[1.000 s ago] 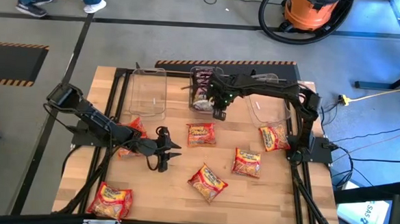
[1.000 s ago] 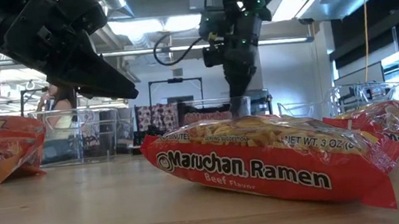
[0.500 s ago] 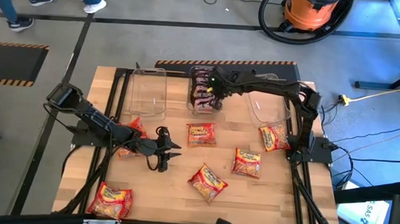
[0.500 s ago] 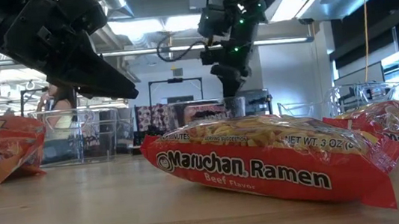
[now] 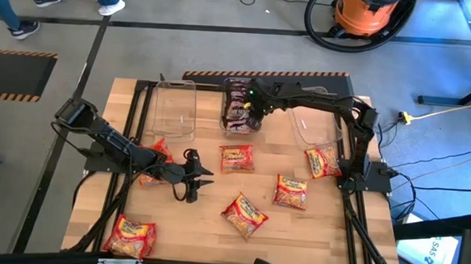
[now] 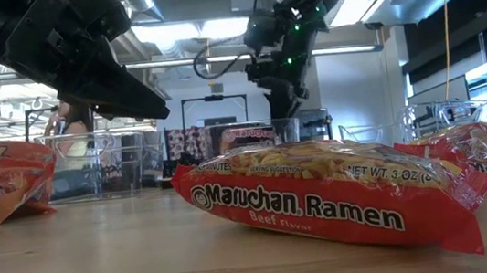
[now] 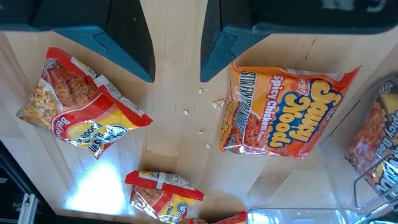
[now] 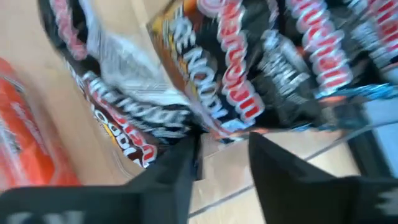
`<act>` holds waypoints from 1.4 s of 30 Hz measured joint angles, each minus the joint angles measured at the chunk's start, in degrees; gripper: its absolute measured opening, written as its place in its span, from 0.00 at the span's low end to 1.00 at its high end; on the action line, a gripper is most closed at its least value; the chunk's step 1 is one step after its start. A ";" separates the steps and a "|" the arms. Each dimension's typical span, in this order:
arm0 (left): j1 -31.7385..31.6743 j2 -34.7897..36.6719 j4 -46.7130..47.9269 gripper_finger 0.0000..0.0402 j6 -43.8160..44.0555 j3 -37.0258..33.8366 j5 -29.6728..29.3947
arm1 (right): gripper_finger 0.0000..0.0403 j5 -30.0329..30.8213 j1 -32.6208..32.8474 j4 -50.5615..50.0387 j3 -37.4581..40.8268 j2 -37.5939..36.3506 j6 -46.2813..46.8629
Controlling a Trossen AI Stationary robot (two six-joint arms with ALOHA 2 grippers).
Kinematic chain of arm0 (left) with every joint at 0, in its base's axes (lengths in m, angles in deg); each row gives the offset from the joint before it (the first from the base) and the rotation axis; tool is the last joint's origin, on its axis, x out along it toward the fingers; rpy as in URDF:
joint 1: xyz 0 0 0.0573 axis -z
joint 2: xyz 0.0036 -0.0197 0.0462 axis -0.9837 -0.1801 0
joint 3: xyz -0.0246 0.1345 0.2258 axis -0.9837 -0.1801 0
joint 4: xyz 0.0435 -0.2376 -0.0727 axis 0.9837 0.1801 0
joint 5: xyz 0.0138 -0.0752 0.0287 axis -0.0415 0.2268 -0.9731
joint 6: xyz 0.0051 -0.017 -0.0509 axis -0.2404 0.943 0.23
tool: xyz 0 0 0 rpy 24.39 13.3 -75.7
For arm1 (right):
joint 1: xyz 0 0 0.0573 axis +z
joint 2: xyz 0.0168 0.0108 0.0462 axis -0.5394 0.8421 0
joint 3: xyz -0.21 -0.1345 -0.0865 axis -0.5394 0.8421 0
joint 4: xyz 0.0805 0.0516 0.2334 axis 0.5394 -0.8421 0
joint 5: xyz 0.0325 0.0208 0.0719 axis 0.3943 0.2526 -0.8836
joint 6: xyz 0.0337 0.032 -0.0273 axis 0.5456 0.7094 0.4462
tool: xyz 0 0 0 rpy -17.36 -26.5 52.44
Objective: Sort Maruchan noodles
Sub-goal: Put the black noodle pack into the middle transparent bin, then put the red noodle pack into the right transparent bin
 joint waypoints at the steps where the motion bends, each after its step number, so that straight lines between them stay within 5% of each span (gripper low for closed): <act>1: 0.00 0.00 0.00 0.30 0.00 0.00 0.00 | 0.38 0.02 0.02 -1.45 -1.49 -0.31 -0.35; 7: 0.00 0.00 -0.17 0.30 0.95 0.00 0.00 | 0.52 -3.00 1.47 -13.45 -7.88 -5.65 -0.98; 14: 0.00 -0.09 -0.63 0.30 4.99 0.21 0.23 | 0.56 -5.90 10.51 -13.19 0.07 -15.67 2.58; 29: 3.74 -14.84 2.38 0.30 8.35 15.95 7.84 | 0.55 -5.27 37.42 22.93 37.36 -31.75 25.52; 37: 8.69 -20.16 3.06 0.30 10.98 25.35 5.56 | 0.55 -4.91 45.69 46.57 47.90 -29.87 34.93; 42: 9.75 -25.92 3.95 0.30 10.76 30.54 4.24 | 0.63 -3.93 45.92 52.50 48.71 -27.13 39.58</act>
